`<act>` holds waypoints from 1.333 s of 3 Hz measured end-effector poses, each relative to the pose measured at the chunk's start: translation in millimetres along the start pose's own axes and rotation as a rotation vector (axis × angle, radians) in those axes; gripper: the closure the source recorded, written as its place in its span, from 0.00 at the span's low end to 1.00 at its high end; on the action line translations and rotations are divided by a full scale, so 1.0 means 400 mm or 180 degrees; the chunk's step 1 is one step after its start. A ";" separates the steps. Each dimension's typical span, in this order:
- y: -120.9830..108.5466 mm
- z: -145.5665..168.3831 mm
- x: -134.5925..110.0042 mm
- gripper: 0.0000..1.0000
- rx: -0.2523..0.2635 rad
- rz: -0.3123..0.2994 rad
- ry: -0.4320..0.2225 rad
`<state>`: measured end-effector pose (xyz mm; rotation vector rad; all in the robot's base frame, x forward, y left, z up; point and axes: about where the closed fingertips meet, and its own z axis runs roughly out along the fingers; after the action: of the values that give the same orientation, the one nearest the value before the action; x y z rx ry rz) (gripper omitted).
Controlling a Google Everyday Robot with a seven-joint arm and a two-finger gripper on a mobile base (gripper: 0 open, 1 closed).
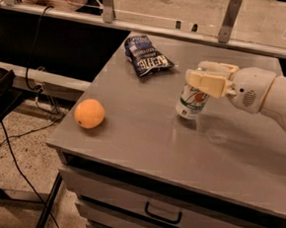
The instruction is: Place 7up can upright
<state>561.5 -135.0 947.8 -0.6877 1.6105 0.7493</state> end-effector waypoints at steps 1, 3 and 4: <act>0.042 0.016 0.011 1.00 0.0215 -0.0544 -0.0076; 0.095 0.024 0.005 0.62 0.0488 -0.1095 0.0336; 0.069 0.019 0.042 0.31 0.0338 -0.0724 0.0546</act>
Offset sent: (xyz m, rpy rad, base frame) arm -0.0337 0.0185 -0.0118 -0.3642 -0.2422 -0.1928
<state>542.0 -112.3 933.3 -0.8595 1.6788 0.4456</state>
